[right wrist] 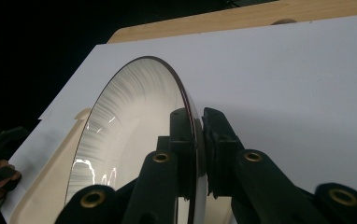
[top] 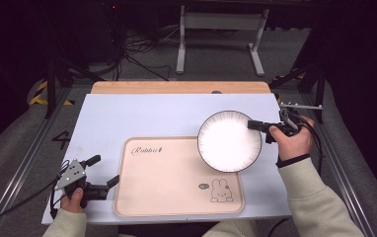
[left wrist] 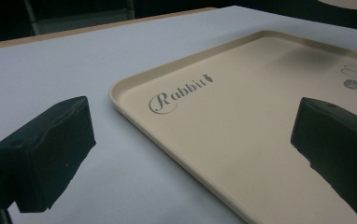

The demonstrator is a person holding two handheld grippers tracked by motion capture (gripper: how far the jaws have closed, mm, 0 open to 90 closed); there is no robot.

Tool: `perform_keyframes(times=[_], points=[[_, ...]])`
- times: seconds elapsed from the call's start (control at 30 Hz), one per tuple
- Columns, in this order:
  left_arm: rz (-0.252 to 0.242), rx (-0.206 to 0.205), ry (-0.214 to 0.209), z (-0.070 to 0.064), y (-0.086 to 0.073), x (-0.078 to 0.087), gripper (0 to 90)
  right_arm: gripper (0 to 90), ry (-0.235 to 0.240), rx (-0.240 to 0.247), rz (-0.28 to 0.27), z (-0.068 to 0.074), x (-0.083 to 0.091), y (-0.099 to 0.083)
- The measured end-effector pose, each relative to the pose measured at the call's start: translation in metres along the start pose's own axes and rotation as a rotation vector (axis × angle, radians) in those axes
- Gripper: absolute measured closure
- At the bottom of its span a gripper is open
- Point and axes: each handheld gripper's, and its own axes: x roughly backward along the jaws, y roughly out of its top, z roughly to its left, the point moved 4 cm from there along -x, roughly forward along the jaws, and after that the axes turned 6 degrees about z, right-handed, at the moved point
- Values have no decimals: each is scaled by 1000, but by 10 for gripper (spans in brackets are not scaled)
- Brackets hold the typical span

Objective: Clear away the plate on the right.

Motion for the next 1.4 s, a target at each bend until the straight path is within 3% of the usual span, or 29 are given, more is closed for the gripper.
perform_keyframes(times=[0.47, 0.93, 1.4], points=[[0, 0, -2, 0, 0, 0, 2, 830, 89, 41, 29, 34, -14, -1], [-1, -1, -3, 0, 0, 0, 3, 827, 161, 66, 73, 62, -42, -7], [0, -3, -6, 0, 0, 0, 3, 823, 206, 57, 118, 76, -74, -19]])
